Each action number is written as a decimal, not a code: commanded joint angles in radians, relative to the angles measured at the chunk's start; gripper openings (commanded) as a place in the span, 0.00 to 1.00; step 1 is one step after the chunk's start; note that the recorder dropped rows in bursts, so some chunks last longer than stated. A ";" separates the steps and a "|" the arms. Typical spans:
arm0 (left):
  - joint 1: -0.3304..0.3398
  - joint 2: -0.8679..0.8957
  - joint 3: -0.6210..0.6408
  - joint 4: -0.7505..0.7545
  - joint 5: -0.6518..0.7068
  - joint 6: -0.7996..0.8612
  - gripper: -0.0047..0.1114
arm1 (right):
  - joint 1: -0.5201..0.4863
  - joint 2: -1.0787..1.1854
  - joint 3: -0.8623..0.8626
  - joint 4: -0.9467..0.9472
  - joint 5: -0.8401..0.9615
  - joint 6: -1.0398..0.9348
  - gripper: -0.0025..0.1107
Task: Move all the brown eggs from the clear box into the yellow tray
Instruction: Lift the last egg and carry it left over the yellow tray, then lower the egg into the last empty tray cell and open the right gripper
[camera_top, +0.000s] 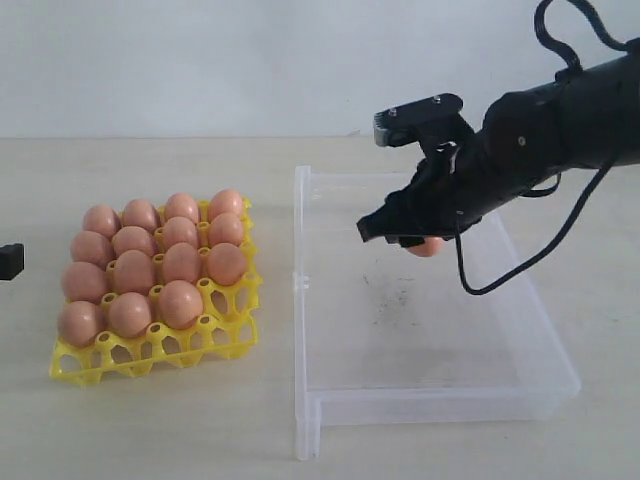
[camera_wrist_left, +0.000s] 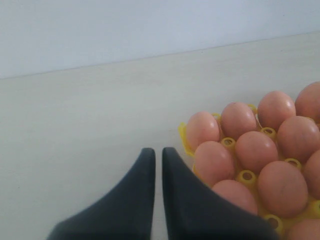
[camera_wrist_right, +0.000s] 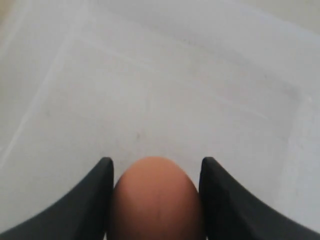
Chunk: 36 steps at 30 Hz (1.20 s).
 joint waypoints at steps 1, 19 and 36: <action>0.002 -0.008 0.004 -0.003 -0.005 0.001 0.07 | 0.110 -0.014 0.003 0.009 -0.252 -0.040 0.02; 0.002 -0.008 0.005 -0.005 0.002 0.001 0.07 | 0.244 0.240 0.118 -0.375 -1.289 0.068 0.02; 0.002 -0.008 0.005 -0.005 0.010 0.001 0.07 | 0.184 0.354 0.082 -0.705 -1.321 0.242 0.02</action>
